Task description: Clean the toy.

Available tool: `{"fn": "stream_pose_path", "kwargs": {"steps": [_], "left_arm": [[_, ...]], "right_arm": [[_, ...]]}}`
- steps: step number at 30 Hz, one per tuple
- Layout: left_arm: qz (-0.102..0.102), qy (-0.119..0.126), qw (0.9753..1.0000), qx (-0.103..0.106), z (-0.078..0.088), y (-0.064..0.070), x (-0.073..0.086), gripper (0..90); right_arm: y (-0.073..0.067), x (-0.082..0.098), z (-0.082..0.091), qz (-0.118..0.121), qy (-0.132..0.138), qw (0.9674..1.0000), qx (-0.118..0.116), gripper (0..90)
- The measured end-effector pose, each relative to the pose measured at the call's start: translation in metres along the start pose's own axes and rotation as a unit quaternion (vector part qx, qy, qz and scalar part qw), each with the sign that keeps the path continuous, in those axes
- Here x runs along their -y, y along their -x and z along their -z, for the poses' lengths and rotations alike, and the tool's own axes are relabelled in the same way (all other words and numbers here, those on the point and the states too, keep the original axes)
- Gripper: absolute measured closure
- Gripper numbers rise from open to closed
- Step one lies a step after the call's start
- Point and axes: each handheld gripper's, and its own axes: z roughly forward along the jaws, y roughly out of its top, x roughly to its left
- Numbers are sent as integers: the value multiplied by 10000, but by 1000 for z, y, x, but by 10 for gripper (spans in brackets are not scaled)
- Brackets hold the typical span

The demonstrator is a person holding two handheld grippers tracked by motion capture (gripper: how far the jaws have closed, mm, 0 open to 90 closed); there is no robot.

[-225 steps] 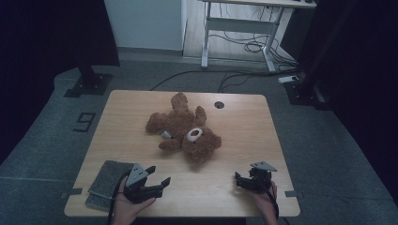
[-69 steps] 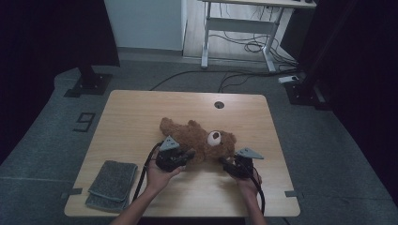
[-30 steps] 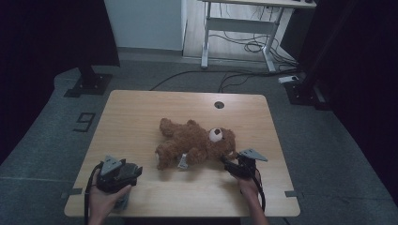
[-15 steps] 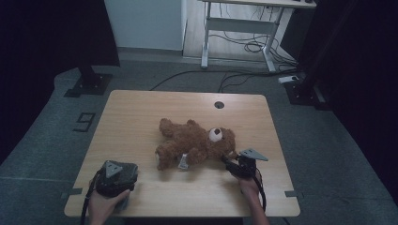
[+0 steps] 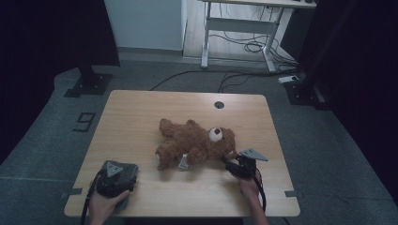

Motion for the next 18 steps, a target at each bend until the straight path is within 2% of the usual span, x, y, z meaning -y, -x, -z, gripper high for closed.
{"fn": "stream_pose_path", "kwargs": {"steps": [3, 4, 6, 10, 11, 12, 13, 14, 18], "left_arm": [[-2, -5, 10000, -28, 0, 1, 0, 262], [-61, -1, 9999, -130, -1, 1, 1, 286], [-83, 22, 9998, -203, -1, 1, 2, 338], [-93, 89, 9995, -293, 1, -3, 3, 550], [-107, 84, 9994, -324, 2, -4, 3, 550], [-110, 106, 9992, -371, 2, -5, 4, 653], [-113, 117, 9991, -388, 3, -5, 4, 653], [-106, 126, 9992, -370, 4, -5, 4, 711], [-1, 237, 9994, -255, 6, -5, 3, 742]], "right_arm": [[0, 0, 0, 9, -19, 10000, 7, 446], [0, 0, 0, 8, -19, 10000, 8, 444], [0, 0, 0, 3, -17, 10000, 9, 443], [0, 0, 0, 37, -21, 10000, -35, 477], [0, 0, 0, 37, -21, 10000, -35, 477], [0, 0, 1, 87, -19, 10000, -39, 494], [0, 0, 1, 87, -19, 10000, -39, 494], [0, 0, 1, 100, -18, 9999, -43, 508], [0, -1, 2, 92, -2, 9999, -46, 532]]}}
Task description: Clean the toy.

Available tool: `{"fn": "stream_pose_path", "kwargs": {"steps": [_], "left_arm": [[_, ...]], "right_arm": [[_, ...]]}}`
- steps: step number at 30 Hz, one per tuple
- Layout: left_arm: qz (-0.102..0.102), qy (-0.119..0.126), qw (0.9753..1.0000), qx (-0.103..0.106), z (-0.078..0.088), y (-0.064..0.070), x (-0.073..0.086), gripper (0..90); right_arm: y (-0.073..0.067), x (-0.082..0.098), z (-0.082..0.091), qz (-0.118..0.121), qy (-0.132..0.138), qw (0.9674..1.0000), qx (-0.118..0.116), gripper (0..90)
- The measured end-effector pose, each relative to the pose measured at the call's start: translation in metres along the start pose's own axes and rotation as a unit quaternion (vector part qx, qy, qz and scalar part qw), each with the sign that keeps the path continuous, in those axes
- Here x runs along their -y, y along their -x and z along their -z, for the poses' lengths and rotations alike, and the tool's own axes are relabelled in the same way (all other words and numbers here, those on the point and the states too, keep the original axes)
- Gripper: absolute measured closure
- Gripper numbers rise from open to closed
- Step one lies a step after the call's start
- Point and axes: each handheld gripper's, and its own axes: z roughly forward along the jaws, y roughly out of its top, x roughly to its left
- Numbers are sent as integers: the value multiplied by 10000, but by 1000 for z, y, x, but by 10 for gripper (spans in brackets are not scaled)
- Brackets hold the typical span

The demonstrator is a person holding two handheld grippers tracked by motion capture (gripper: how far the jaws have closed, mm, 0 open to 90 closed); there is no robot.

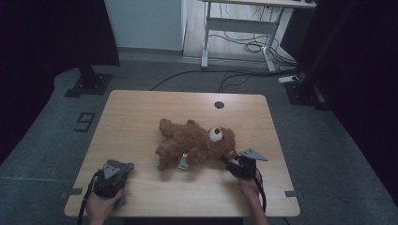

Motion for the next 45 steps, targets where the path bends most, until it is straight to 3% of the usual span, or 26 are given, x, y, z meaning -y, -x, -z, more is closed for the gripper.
{"fn": "stream_pose_path", "kwargs": {"steps": [5, 9, 10, 11, 16, 18, 24, 25, 26, 27, 28, 29, 30, 31, 32, 33, 34, 38, 41, 45], "left_arm": [[238, 388, 9980, 442, 6, 1, -4, 750], [320, 558, 9960, 616, 9, 3, -7, 751], [352, 712, 9939, 767, 12, 5, -10, 756], [352, 712, 9939, 767, 12, 5, -10, 759], [361, 1045, 9868, 1180, 21, 15, -20, 763], [341, 1090, 9861, 1207, 23, 18, -22, 762], [109, 1237, 9829, 1357, 28, 34, -40, 761], [92, 1275, 9819, 1395, 28, 37, -44, 762], [44, 1365, 9794, 1490, 29, 44, -55, 762], [44, 1365, 9794, 1490, 29, 44, -55, 761], [-23, 1411, 9759, 1665, 27, 55, -66, 762], [-23, 1411, 9759, 1665, 27, 55, -66, 762], [-199, 1374, 9744, 1766, 22, 67, -79, 763], [-199, 1374, 9744, 1766, 22, 67, -79, 763], [-354, 1324, 9735, 1832, 17, 79, -91, 763], [-354, 1324, 9735, 1832, 17, 79, -91, 763], [-506, 1332, 9721, 1862, 12, 91, -104, 763], [-633, 1326, 9709, 1893, 6, 106, -121, 763], [-820, 1272, 9665, 2072, -1, 129, -139, 762], [-1015, 1178, 9628, 2211, -9, 150, -149, 760]], "right_arm": [[-1, 0, 1, 90, 25, 10000, -9, 580], [-1, 0, 2, 58, 27, 10000, -38, 595], [-1, 0, 3, 46, 45, 10000, -56, 608], [-1, 0, 3, 45, 44, 10000, -69, 616], [-2, 1, 5, 136, 45, 9998, -142, 659], [-2, 1, 6, 155, 47, 9997, -160, 666], [1, 1, 7, 189, 26, 9995, -263, 689], [1, 1, 6, 216, 24, 9994, -263, 690], [1, 1, 6, 227, 32, 9994, -261, 690], [1, 1, 7, 239, 29, 9994, -256, 690], [1, 2, 7, 247, 29, 9994, -252, 690], [1, 2, 7, 247, 29, 9994, -252, 690], [1, 3, 7, 257, 41, 9994, -245, 690], [1, 3, 7, 257, 41, 9994, -245, 690], [1, 3, 6, 247, 41, 9994, -249, 690], [1, 3, 6, 246, 44, 9994, -250, 690], [1, 3, 6, 242, 49, 9994, -249, 690], [2, 3, 6, 227, 63, 9994, -260, 692], [2, 3, 6, 241, 67, 9993, -266, 693], [2, 3, 6, 248, 66, 9993, -271, 694]]}}
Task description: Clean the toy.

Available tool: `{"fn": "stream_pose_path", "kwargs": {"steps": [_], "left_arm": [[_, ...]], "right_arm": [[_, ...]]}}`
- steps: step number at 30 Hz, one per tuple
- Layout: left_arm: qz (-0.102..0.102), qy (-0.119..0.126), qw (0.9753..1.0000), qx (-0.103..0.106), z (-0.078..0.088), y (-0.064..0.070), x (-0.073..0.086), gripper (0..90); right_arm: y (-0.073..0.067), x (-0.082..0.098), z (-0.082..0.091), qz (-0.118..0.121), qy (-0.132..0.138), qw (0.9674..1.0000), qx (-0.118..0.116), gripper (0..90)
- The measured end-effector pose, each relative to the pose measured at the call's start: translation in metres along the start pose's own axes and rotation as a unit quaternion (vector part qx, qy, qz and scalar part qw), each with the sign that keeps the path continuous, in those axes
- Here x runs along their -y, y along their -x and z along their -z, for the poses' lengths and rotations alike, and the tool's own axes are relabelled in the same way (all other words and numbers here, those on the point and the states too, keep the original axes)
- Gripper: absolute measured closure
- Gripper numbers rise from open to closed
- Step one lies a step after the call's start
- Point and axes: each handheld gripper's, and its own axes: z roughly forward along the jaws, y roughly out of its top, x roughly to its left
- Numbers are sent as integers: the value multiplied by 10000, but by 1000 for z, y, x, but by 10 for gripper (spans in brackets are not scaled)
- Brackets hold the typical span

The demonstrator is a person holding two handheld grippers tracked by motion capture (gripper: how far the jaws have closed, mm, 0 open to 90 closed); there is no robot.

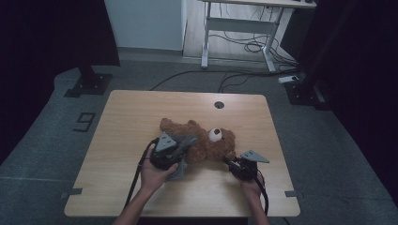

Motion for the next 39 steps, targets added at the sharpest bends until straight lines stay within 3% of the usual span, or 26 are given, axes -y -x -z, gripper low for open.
{"fn": "stream_pose_path", "kwargs": {"steps": [1, 2, 3, 4, 5, 6, 7, 9, 16, 17, 19, 22, 25, 28, 30, 31, 32, 33, 35, 39], "left_arm": [[20, -177, 9997, 185, -16, 3, -2, 758], [97, -319, 9991, 243, -26, 2, 0, 757], [195, -473, 9983, 265, -34, 0, 3, 757], [195, -473, 9983, 265, -34, 0, 3, 756], [302, -709, 9968, 229, -48, -5, 14, 756], [302, -709, 9968, 229, -48, -5, 14, 756], [483, -653, 9961, 345, -50, -12, 26, 757], [635, -519, 9957, 421, -46, -17, 32, 759], [649, -409, 9965, 342, -23, -31, 38, 757], [677, -348, 9968, 246, -12, -39, 41, 756], [717, -317, 9967, 195, -7, -44, 42, 755], [1029, -198, 9945, 73, 11, -67, 51, 756], [1164, -159, 9931, -68, 21, -79, 55, 757], [1205, -128, 9925, -150, 25, -82, 55, 759], [1150, -90, 9932, -144, 28, -80, 52, 759], [1033, -70, 9946, -125, 29, -74, 46, 759], [1033, -70, 9946, -125, 29, -74, 46, 759], [973, -53, 9952, -106, 29, -71, 43, 759], [761, -92, 9970, -91, 25, -61, 35, 759], [681, -264, 9973, -72, 14, -56, 33, 758]], "right_arm": [[0, 0, 0, 4, 0, 10000, 2, 694], [0, 0, 0, 2, 0, 10000, 2, 694], [0, 0, 0, 11, -5, 10000, 3, 695], [0, 0, 0, 11, -5, 10000, 3, 695], [0, 1, 0, 21, -11, 10000, -5, 696], [0, 1, 0, 21, -11, 10000, -5, 696], [0, 1, 0, 58, -41, 10000, -4, 698], [0, 2, -1, 99, -56, 9999, -8, 702], [1, 3, -2, 164, -90, 9998, -24, 725], [3, 4, -2, 153, -66, 9998, -50, 733], [4, 5, -2, 152, -65, 9998, -58, 741], [5, 5, -2, 158, -82, 9998, -70, 754], [5, 5, -1, 170, -85, 9998, -91, 775], [5, 5, -1, 190, -93, 9997, -103, 781], [5, 5, 0, 150, -85, 9998, -122, 722], [5, 5, 0, 117, -80, 9998, -128, 631], [5, 5, 0, 117, -80, 9998, -128, 631], [5, 5, 1, 78, -64, 9999, -25, 443], [5, 4, 4, 28, -13, 10000, 29, 375], [2, -2, 12, 77, 200, 9997, 79, 309]]}}
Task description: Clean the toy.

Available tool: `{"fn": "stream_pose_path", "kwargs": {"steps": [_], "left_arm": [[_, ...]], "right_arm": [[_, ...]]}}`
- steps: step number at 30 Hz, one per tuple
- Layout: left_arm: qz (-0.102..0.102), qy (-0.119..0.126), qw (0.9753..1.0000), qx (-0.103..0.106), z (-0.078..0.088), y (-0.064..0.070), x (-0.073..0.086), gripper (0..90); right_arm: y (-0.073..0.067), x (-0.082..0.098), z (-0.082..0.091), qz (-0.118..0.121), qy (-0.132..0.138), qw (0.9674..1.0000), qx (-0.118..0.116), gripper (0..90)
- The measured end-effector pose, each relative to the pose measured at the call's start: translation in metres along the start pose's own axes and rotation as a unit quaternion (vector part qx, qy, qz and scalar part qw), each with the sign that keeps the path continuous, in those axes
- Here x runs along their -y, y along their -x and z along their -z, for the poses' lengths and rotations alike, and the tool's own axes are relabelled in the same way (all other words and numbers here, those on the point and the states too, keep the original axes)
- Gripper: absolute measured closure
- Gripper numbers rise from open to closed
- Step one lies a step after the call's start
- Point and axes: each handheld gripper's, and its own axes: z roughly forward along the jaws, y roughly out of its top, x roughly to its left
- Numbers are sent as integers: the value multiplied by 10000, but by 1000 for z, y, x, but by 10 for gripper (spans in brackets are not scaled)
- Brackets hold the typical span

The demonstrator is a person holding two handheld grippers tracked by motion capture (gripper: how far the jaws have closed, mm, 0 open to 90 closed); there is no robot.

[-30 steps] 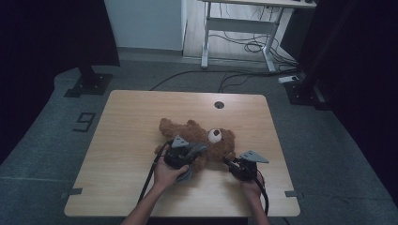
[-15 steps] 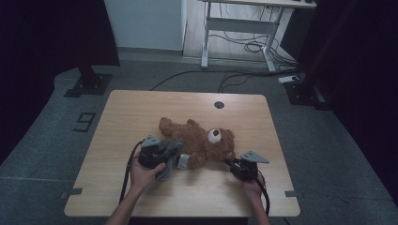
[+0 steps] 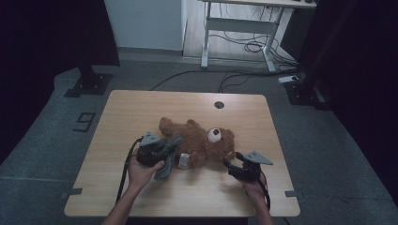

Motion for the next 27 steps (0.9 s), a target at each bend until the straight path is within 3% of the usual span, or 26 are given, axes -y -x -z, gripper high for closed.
{"fn": "stream_pose_path", "kwargs": {"steps": [3, 7, 8, 11, 12, 14, 15, 16, 17, 18, 19, 20, 21, 22, 23, 24, 25, 26, 27], "left_arm": [[23, -111, 9999, 2, -6, -1, 3, 759], [121, -145, 9998, 67, -11, 0, 5, 759], [79, -136, 9999, 64, -11, 5, 2, 759], [-8, -111, 9999, 81, -11, 11, -4, 759], [-128, -59, 9998, 115, -12, 19, -13, 759], [-214, -35, 9997, 117, -13, 24, -19, 759], [-328, -10, 9994, 92, -14, 29, -26, 759], [-611, -12, 9981, 14, -16, 42, -41, 759], [-611, -12, 9981, 14, -16, 42, -41, 759], [-765, 33, 9970, 72, -18, 56, -55, 759], [-765, 33, 9970, 72, -18, 56, -55, 759], [-791, 57, 9965, 267, -24, 69, -65, 759], [-791, 57, 9965, 267, -24, 69, -65, 759], [-786, 14, 9958, 475, -34, 81, -69, 759], [-786, 14, 9958, 475, -34, 81, -69, 759], [-821, -79, 9948, 602, -47, 94, -68, 759], [-821, -79, 9948, 602, -47, 94, -68, 759], [-886, -236, 9935, 677, -62, 104, -64, 759], [-886, -236, 9935, 677, -62, 104, -64, 759]], "right_arm": [[0, -3, 2, -29, 101, 9999, -49, 304], [1, -6, -3, -79, 53, 9998, -187, 420], [0, -5, -6, 2, -102, 9998, -186, 472], [0, -4, -8, -7, -153, 9998, -135, 526], [2, -5, -6, -27, -111, 9999, -127, 609], [4, -6, -5, -61, -113, 9998, -178, 663], [4, -6, -5, -61, -113, 9998, -178, 663], [5, -5, -6, -64, -153, 9996, -211, 697], [5, -5, -6, -64, -153, 9996, -211, 697], [5, -5, -6, -52, -165, 9996, -211, 715], [5, -5, -6, -52, -165, 9996, -211, 715], [5, -5, -6, -19, -159, 9997, -203, 723], [5, -5, -6, -19, -159, 9997, -203, 723], [5, -5, -6, -27, -174, 9996, -206, 726], [5, -5, -6, -27, -174, 9996, -206, 726], [5, -5, -6, -28, -174, 9996, -204, 729], [5, -5, -6, -28, -174, 9996, -204, 729], [5, -5, -6, -35, -172, 9996, -204, 731], [5, -5, -6, -35, -172, 9996, -204, 731]]}}
